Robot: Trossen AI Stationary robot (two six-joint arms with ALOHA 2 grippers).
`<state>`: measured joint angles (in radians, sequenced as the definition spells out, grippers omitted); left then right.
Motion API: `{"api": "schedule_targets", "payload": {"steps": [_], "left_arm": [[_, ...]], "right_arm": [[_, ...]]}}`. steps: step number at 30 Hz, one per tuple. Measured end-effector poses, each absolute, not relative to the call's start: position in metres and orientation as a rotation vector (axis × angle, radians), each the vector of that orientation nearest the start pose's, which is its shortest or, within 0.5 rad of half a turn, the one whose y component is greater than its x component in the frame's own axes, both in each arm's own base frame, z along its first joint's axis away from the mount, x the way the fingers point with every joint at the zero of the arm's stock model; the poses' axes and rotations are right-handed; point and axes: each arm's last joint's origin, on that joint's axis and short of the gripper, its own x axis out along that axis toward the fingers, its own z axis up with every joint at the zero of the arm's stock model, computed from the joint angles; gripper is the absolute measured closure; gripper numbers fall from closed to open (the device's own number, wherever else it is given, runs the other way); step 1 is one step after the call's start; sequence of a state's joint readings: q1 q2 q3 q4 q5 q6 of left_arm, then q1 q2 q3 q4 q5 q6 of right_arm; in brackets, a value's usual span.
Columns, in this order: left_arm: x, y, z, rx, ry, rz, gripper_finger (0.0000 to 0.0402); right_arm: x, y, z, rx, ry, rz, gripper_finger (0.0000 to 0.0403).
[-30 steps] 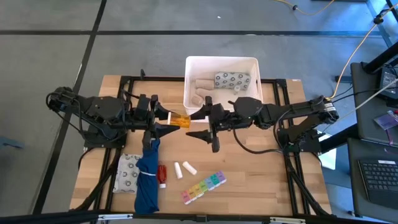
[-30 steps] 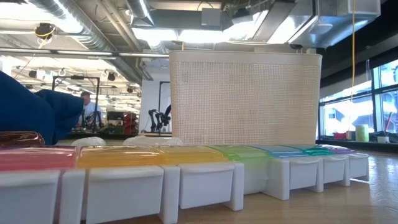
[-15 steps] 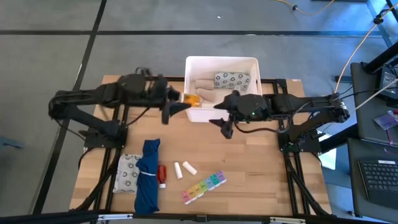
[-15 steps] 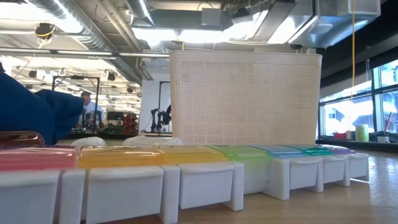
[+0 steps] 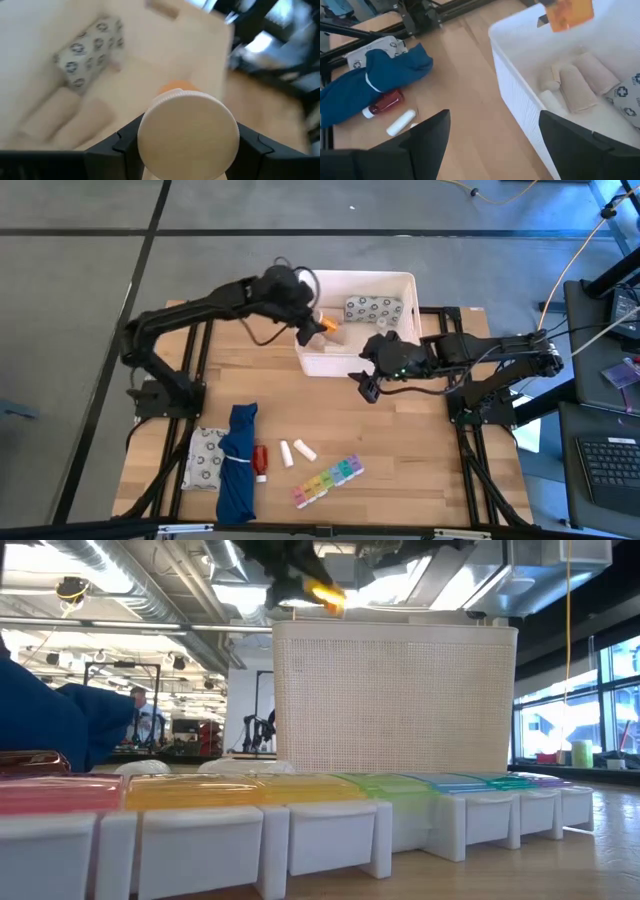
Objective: Pick & place medical supplies in basket/bin
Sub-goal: Put the orange pill bottle into the white container
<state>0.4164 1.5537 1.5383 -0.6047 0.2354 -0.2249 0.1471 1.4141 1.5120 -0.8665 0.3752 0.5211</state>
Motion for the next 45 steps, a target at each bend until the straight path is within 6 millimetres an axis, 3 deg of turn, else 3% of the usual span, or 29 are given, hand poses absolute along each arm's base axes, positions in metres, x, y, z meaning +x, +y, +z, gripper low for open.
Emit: {"api": "schedule_targets", "payload": {"steps": [8, 20, 28, 45], "left_arm": [[0.352, 0.154, 0.358, -0.204, 0.825, 0.348, 0.0206], [0.39, 0.169, 0.288, -0.144, 1.072, 0.311, 0.0206], [0.404, 0.172, 0.253, -0.11, 1.17, 0.313, 0.0206], [0.414, 0.176, 0.213, -0.086, 1.288, 0.265, 0.0206]], "right_arm": [[0.283, 0.031, 0.382, 0.306, 0.658, -0.431, 0.0098], [0.273, 0.031, 0.375, 0.385, 0.748, -0.508, 0.0098], [0.273, 0.031, 0.375, 0.406, 0.741, -0.516, 0.0098], [0.273, 0.031, 0.375, 0.41, 0.734, -0.515, 0.0098]]}}
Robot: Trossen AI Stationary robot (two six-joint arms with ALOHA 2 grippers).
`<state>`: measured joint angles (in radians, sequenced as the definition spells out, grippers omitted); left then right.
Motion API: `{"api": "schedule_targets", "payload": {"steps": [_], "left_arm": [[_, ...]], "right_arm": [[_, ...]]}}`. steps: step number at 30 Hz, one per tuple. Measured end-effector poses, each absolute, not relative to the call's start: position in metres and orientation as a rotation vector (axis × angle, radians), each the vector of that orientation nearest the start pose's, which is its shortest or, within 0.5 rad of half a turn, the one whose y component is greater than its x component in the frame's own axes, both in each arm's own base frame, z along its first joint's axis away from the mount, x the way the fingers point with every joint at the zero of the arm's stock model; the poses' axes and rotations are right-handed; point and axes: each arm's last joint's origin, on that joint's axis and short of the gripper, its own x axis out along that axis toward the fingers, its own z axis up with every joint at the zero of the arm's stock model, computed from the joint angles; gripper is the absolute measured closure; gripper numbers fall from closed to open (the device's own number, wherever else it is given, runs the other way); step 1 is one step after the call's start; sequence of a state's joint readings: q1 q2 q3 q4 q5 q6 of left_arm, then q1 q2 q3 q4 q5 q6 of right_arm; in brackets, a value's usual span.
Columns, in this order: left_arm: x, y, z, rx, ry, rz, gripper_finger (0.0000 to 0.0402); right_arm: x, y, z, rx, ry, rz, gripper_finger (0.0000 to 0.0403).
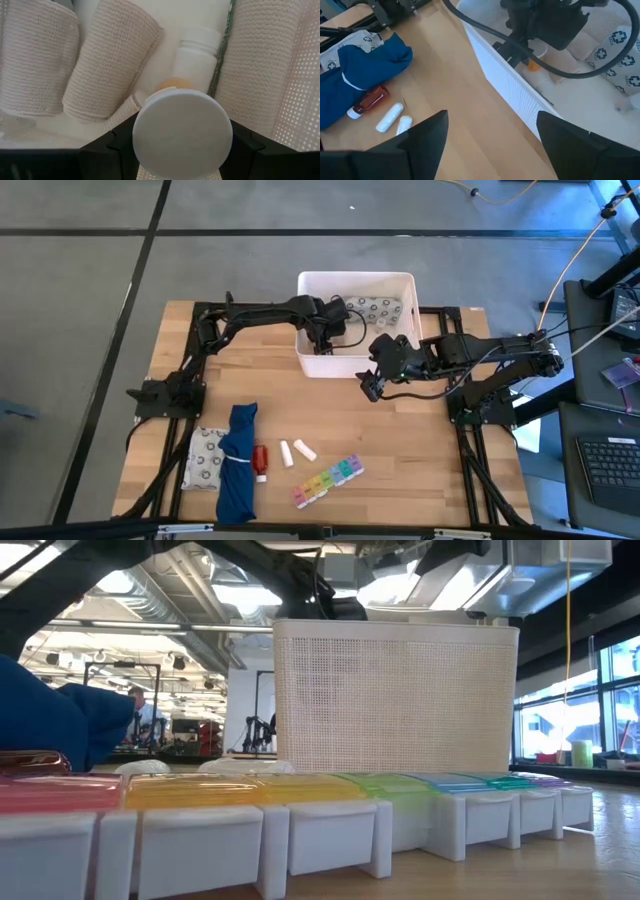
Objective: Pick & place medical supplies in basket/bin
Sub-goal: Put the orange pill bottle into the white container
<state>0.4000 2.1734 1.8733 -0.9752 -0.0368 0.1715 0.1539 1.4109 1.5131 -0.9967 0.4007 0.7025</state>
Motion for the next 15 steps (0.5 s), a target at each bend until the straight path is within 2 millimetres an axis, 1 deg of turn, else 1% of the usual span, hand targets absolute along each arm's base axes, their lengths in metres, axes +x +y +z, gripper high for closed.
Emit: {"api": "schedule_targets", "payload": {"steps": [9, 15], "left_arm": [[0.4172, 0.1775, 0.2135, -0.079, 1.253, 0.271, 0.0205], [0.4165, 0.1772, 0.2132, -0.092, 1.26, 0.278, 0.0197]], "right_arm": [[0.2732, 0.031, 0.3752, 0.41, 0.733, -0.515, 0.0098], [0.2732, 0.031, 0.3752, 0.41, 0.734, -0.515, 0.0098]]}}
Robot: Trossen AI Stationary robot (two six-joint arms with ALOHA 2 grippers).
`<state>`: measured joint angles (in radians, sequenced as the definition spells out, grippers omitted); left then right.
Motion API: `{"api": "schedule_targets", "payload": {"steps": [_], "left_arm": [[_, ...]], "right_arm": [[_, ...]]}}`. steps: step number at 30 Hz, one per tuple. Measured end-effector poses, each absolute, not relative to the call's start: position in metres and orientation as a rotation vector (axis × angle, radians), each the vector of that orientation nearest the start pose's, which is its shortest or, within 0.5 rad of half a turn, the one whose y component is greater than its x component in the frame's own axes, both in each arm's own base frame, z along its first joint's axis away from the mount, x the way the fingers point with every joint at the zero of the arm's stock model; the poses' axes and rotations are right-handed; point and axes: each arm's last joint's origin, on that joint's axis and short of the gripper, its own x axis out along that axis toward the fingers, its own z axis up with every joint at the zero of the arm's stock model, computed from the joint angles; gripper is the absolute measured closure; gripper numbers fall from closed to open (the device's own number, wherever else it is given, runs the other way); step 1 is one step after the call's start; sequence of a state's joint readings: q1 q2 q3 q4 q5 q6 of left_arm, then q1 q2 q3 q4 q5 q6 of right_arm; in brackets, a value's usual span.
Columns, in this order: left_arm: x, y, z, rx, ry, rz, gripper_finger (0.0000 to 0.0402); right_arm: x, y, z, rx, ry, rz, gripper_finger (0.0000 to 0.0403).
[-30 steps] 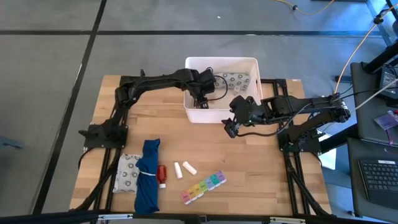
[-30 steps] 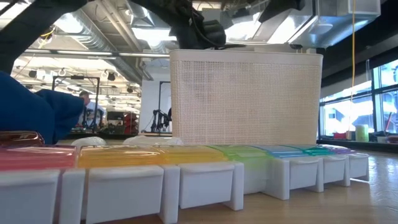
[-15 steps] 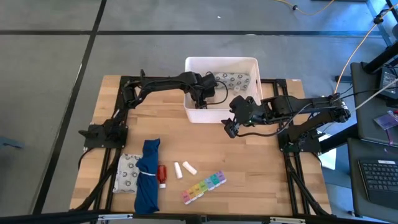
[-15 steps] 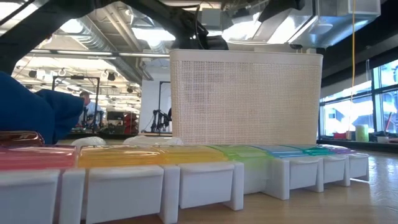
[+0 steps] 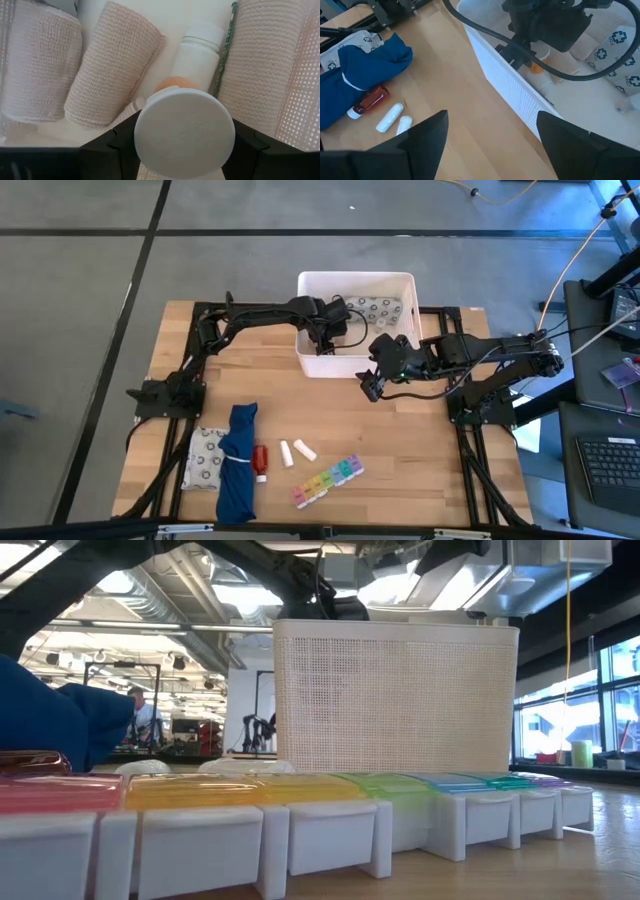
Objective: Pick & place medical supplies in basket/bin
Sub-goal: Put the orange pill bottle into the white container, then put the rolled white gauze into the white container
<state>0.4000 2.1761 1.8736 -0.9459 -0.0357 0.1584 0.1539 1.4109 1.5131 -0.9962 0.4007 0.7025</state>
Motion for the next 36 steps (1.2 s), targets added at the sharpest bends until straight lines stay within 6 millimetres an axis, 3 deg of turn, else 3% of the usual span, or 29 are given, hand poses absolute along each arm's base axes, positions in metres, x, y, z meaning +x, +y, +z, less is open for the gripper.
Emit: {"api": "schedule_targets", "payload": {"steps": [13, 23, 28, 31, 36], "left_arm": [[0.416, 0.177, 0.213, -0.152, 1.258, 0.318, 0.0191], [0.416, 0.177, 0.212, -0.154, 1.258, 0.319, 0.0136], [0.415, 0.178, 0.214, -0.155, 1.256, 0.32, 0.0129], [0.415, 0.179, 0.226, -0.16, 1.258, 0.319, 0.0129], [0.417, 0.182, 0.266, -0.147, 1.192, 0.333, 0.013]], "right_arm": [[0.273, 0.032, 0.375, 0.42, 0.749, -0.492, 0.0098], [0.273, 0.032, 0.375, 0.422, 0.754, -0.485, 0.0098], [0.273, 0.032, 0.375, 0.422, 0.754, -0.485, 0.0098], [0.273, 0.032, 0.375, 0.422, 0.754, -0.484, 0.0098], [0.273, 0.032, 0.375, 0.422, 0.754, -0.484, 0.0098]]}}
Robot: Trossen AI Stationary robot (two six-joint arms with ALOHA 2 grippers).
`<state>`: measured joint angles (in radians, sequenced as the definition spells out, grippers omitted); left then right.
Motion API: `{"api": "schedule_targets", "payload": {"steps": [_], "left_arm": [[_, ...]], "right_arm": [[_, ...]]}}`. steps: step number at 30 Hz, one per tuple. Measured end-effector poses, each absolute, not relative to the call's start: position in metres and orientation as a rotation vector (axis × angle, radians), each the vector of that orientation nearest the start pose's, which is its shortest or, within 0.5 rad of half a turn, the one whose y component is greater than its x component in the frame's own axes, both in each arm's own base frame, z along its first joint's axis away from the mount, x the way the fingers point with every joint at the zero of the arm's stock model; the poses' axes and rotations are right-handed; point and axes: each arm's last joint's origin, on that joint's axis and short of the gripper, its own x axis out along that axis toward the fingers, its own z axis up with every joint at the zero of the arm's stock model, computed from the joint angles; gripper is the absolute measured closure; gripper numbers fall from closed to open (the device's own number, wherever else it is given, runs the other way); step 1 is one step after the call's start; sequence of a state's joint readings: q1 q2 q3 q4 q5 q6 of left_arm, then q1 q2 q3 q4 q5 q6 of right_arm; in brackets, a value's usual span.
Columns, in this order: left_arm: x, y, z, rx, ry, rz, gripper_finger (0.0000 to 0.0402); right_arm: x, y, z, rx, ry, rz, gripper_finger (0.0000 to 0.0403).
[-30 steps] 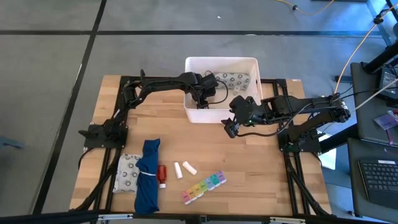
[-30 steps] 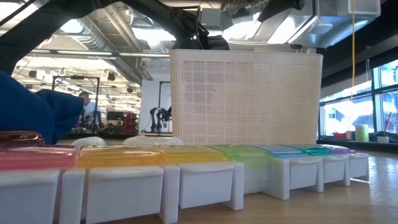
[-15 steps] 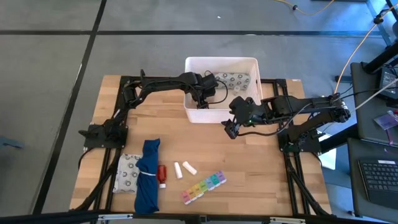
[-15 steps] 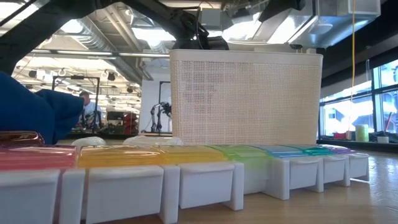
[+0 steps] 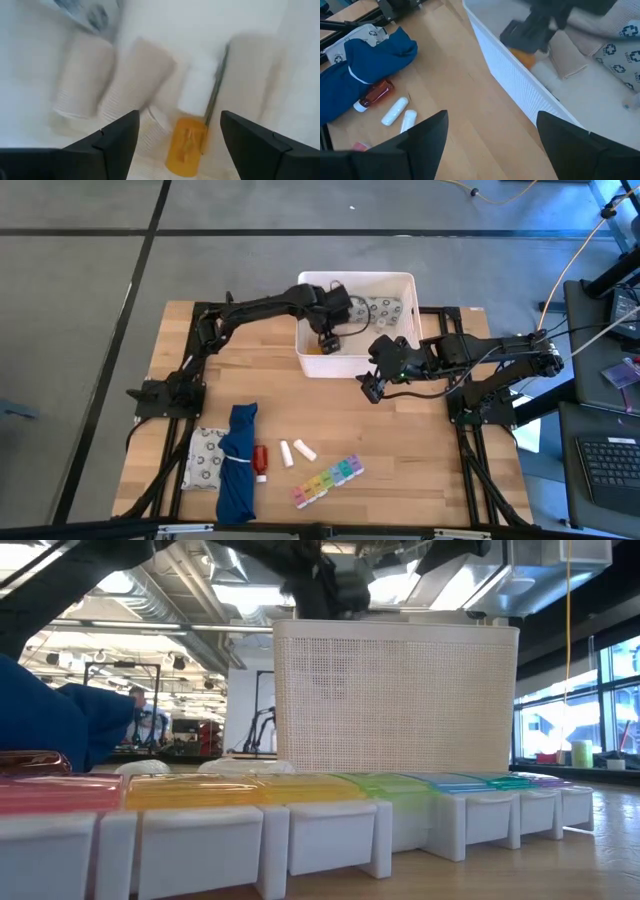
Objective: Pick & place medical supplies in basket/bin
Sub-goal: Put the rolled white gauze into the white container
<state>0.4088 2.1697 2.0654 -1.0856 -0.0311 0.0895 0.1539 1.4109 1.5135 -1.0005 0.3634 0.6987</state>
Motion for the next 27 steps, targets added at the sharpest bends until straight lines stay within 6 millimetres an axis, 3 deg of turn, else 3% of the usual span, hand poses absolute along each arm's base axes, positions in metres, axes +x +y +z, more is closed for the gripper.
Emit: {"api": "schedule_targets", "payload": {"steps": [7, 11, 14, 21, 27], "left_arm": [[0.402, 0.174, 0.369, -0.088, 0.906, 0.364, 0.013], [0.375, 0.156, 0.42, -0.055, 0.763, 0.366, 0.013], [0.353, 0.136, 0.446, -0.076, 0.701, 0.353, 0.013], [0.328, 0.073, 0.462, -0.101, 0.593, 0.277, 0.013], [0.314, 0.016, 0.435, -0.139, 0.528, 0.29, 0.0132]], "right_arm": [[0.273, 0.032, 0.375, 0.388, 0.76, -0.469, 0.0098], [0.276, 0.038, 0.373, 0.312, 0.777, -0.423, 0.0098], [0.279, 0.047, 0.369, 0.263, 0.795, -0.382, 0.0098], [0.3, 0.077, 0.353, 0.144, 0.808, -0.245, 0.0098], [0.334, 0.103, 0.325, 0.107, 0.792, -0.173, 0.0098]]}}
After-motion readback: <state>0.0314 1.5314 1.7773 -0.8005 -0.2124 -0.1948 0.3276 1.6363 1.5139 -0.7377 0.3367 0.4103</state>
